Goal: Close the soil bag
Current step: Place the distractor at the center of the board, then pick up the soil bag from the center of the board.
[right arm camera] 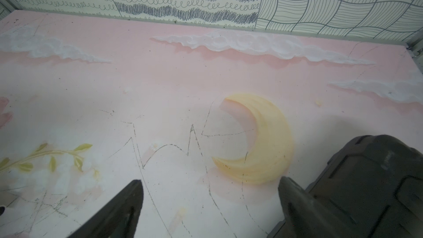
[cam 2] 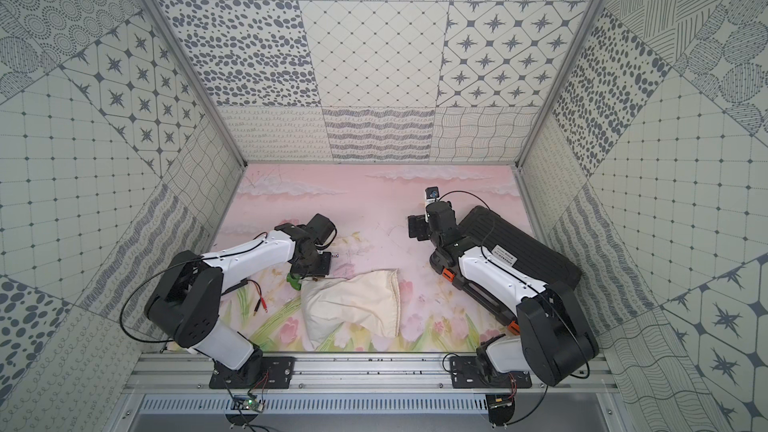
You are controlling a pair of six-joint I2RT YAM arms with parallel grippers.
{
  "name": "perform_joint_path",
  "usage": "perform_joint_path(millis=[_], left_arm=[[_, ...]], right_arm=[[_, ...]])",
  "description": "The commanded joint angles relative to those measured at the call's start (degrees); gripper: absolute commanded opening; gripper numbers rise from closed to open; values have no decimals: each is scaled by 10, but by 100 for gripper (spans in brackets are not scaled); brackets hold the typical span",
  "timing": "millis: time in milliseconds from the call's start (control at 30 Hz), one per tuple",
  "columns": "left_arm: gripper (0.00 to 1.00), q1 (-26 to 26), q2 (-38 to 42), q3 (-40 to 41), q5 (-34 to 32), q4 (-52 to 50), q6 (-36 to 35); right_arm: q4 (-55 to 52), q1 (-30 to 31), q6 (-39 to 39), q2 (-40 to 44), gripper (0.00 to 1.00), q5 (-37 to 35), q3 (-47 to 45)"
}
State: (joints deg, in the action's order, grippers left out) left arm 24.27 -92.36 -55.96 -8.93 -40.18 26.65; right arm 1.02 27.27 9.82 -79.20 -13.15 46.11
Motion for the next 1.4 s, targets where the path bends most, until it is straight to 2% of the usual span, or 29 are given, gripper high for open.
perform_joint_path(millis=[0,233,333,400,500,600,667,833,967,1067,1133,1367], left_arm=[[0,-92,18,35,6,44,11],[6,-190,26,58,-20,60,39],[26,-208,43,64,-31,72,43],[32,-206,52,53,-21,70,34],[41,-159,88,51,12,89,26],[57,-76,118,39,-32,80,15],[66,-45,134,36,-31,82,18],[79,-8,144,35,-5,105,17],[83,10,128,28,5,118,14],[84,20,119,23,10,129,13],[85,24,116,22,14,134,13],[86,28,115,22,20,138,11]], right_arm=[[10,1,6,-9,97,28,6],[-33,9,8,3,97,58,7],[-52,17,15,3,97,83,2],[-69,25,15,3,97,105,0],[-101,42,15,5,97,135,2],[-128,67,20,10,97,154,-4],[-129,84,27,19,96,176,-17],[-134,121,41,32,96,225,-35],[-134,147,43,12,95,261,-42],[-134,166,39,-25,88,273,-42],[-129,170,42,-48,79,278,-40],[-124,169,29,-75,19,233,-11]])
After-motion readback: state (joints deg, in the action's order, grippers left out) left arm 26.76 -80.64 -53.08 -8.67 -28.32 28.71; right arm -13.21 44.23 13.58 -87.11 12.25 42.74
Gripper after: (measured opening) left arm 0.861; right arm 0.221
